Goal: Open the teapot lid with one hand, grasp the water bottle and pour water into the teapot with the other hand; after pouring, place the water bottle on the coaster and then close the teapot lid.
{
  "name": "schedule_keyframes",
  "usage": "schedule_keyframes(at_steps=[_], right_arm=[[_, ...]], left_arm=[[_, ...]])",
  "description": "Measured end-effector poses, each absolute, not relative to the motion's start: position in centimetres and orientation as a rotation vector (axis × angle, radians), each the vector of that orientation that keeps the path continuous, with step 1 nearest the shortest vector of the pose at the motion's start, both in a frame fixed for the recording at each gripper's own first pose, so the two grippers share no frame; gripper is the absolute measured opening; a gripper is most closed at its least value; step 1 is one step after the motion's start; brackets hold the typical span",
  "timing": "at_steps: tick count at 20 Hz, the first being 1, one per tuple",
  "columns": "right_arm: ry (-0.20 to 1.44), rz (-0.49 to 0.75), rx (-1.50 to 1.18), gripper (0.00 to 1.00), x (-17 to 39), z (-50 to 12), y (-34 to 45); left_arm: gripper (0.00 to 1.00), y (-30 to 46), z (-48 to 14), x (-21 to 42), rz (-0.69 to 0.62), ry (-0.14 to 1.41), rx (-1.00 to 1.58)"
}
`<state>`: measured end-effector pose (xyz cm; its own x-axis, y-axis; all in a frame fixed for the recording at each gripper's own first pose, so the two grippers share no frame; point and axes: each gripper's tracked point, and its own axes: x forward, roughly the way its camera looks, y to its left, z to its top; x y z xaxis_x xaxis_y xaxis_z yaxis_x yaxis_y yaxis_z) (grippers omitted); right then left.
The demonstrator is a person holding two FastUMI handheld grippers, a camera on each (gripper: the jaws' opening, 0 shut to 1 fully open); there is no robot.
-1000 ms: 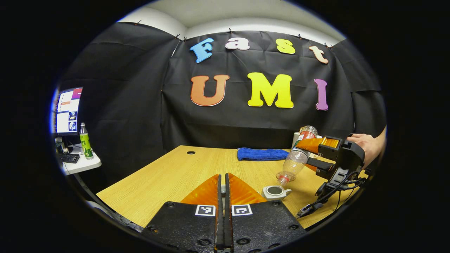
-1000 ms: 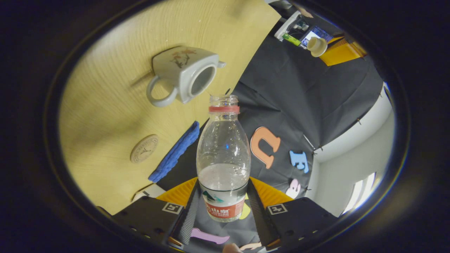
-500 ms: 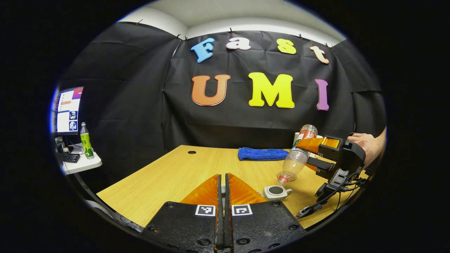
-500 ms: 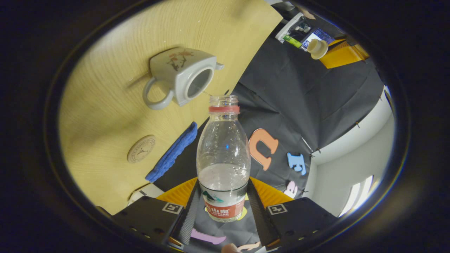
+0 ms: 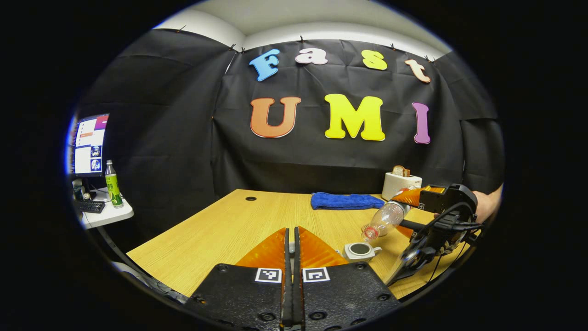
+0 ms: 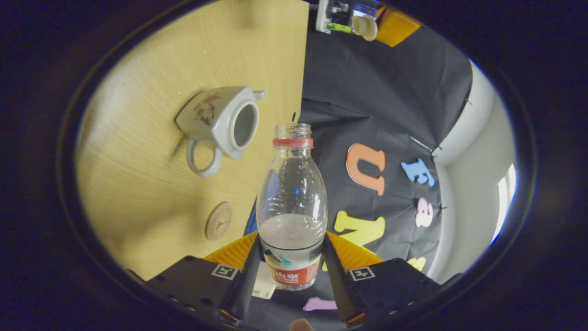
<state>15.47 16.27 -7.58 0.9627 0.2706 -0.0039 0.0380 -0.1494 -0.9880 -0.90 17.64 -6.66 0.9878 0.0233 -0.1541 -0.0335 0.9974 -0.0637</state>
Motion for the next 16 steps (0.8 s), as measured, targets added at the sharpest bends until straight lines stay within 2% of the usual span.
schedule_keyframes(at_steps=[8,9,16], right_arm=[[0.059,0.332,-1.032,0.74,14.5,-8.8,14.5],[0.074,0.343,-0.955,0.72,14.5,-8.3,14.5],[0.057,0.329,-0.414,0.73,15.2,-3.0,12.3]], left_arm=[[0.03,15.7,-6.4,-0.3,0.017,0.147,-0.056],[0.03,15.4,-6.4,-0.2,0.014,0.148,-0.059],[0.03,12.2,-6.4,0.3,-0.038,0.148,-0.05]])
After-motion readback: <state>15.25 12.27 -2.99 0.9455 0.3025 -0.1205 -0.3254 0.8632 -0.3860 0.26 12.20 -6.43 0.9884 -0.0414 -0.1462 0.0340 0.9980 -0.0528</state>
